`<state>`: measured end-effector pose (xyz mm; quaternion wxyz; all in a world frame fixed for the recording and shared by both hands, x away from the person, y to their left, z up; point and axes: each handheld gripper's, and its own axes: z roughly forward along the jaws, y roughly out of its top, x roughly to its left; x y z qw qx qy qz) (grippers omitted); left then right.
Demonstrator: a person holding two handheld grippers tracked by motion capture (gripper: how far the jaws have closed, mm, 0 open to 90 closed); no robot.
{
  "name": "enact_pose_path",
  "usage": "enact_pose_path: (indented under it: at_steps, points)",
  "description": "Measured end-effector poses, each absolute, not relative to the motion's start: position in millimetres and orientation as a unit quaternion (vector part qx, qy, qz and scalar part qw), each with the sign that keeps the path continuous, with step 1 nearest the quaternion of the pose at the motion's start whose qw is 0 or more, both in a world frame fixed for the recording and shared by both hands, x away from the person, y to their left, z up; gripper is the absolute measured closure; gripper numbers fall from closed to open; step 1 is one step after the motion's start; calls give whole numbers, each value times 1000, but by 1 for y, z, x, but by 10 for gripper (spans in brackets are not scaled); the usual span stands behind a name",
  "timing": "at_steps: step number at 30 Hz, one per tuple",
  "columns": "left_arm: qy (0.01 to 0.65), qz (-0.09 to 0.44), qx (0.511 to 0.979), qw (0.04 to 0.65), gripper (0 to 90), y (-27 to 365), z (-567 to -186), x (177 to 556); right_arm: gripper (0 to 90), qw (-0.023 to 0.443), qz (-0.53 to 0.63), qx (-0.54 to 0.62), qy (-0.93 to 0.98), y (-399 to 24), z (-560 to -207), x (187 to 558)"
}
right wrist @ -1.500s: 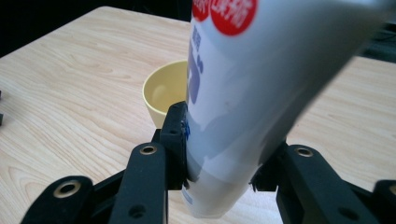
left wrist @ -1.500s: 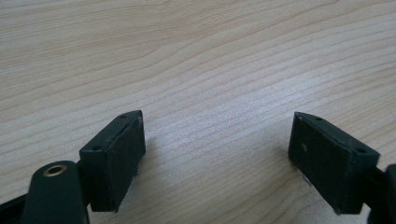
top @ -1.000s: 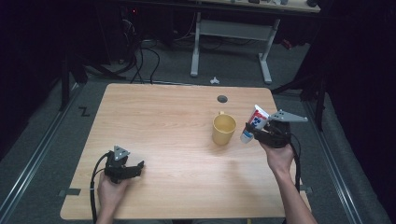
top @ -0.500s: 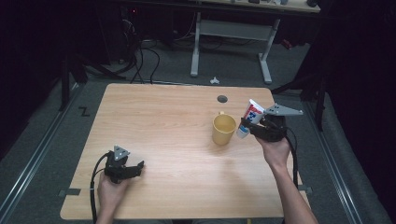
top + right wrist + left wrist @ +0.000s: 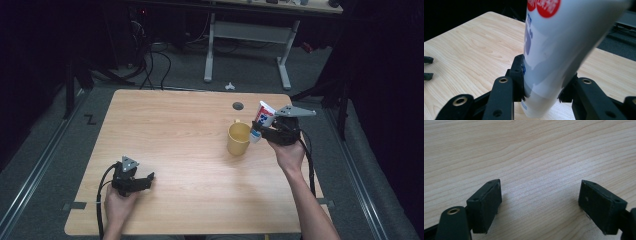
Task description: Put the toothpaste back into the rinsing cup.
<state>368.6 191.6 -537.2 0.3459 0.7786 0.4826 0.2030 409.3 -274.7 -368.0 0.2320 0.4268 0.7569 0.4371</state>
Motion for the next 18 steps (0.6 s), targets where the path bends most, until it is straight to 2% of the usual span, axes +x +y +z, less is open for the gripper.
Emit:
enact_pose_path:
  at_steps: [18]
  points:
    - [483,203,779,346,193,192,-537,369,646,228,437,424,760,-261,-368,427]
